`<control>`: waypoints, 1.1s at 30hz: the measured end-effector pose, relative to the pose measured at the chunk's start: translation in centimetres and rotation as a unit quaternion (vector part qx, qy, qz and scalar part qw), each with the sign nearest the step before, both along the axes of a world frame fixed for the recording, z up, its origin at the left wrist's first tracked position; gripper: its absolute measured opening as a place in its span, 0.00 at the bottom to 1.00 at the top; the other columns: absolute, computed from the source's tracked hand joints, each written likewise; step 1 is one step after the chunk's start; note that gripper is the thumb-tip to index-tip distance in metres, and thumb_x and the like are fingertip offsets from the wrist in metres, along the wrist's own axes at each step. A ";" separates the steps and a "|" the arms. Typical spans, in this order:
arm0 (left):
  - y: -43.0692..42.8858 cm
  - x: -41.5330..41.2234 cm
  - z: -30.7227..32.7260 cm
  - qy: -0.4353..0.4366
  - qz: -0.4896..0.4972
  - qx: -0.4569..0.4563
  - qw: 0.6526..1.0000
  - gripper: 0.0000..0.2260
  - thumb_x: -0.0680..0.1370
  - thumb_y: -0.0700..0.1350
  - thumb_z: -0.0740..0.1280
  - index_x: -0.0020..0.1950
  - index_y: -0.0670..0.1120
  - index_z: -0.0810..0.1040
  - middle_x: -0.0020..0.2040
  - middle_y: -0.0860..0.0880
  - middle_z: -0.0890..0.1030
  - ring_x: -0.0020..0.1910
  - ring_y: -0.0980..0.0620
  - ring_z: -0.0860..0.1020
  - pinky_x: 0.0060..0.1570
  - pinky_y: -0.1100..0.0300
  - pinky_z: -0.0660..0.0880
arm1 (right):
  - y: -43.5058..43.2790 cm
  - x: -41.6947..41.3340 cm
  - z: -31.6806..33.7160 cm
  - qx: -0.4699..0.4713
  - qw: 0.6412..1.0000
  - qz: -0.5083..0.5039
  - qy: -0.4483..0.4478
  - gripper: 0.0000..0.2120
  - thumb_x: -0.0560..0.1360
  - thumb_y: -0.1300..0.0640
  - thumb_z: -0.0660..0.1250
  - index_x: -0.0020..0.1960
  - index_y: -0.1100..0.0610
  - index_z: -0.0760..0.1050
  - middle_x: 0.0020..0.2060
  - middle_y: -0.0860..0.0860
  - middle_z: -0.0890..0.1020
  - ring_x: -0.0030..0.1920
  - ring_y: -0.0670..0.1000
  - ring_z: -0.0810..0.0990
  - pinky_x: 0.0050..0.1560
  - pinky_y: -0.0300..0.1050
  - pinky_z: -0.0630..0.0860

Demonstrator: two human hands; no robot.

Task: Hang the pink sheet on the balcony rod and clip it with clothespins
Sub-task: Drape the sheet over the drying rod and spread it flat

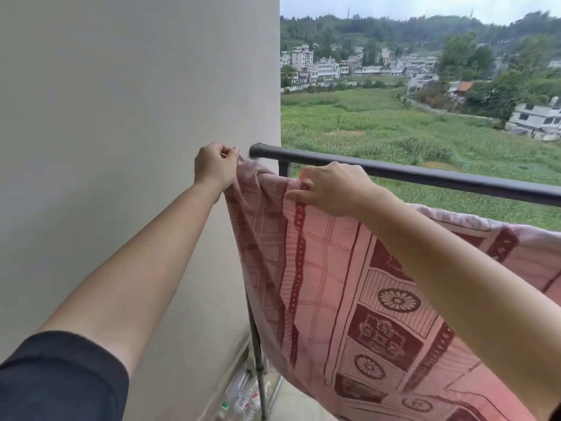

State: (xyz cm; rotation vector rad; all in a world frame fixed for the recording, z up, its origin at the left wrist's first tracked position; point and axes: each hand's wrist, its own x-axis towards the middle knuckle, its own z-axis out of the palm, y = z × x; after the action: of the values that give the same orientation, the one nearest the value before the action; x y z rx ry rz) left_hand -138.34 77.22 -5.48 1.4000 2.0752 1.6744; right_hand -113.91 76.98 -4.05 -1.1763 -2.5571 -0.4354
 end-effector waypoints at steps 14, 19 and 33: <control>-0.7 5.7 1.0 0.038 0.005 0.018 0.999 0.10 0.78 0.50 0.66 0.41 0.46 0.79 0.41 0.47 0.83 0.39 0.49 0.78 0.39 0.59 0.70 | -1.7 6.6 -1.3 0.062 0.988 -0.093 0.110 0.33 0.79 0.29 0.45 0.53 0.49 0.80 0.38 0.48 0.84 0.33 0.48 0.79 0.29 0.41 0.68; -3.5 7.4 1.5 -0.176 -0.270 0.036 0.946 0.07 0.77 0.45 0.71 0.40 0.46 0.84 0.36 0.50 0.83 0.38 0.53 0.80 0.44 0.58 0.79 | -1.1 4.4 -0.6 -0.005 0.990 -0.009 0.141 0.24 0.80 0.35 0.56 0.68 0.48 0.73 0.55 0.48 0.84 0.42 0.47 0.76 0.32 0.41 0.68; -3.7 3.1 -3.1 -0.103 -0.071 0.091 0.988 0.09 0.78 0.51 0.68 0.42 0.47 0.82 0.40 0.52 0.83 0.38 0.58 0.78 0.41 0.63 0.74 | -2.9 5.5 -1.1 -0.004 0.986 -0.092 0.137 0.27 0.77 0.28 0.48 0.54 0.46 0.75 0.37 0.45 0.82 0.32 0.48 0.78 0.30 0.43 0.73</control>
State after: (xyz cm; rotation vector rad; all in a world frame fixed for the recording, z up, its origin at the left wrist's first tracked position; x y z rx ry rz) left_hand -135.28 73.50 -8.54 1.3222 1.7091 1.8983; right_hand -108.39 74.09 -5.17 -1.3770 -2.2300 -0.2812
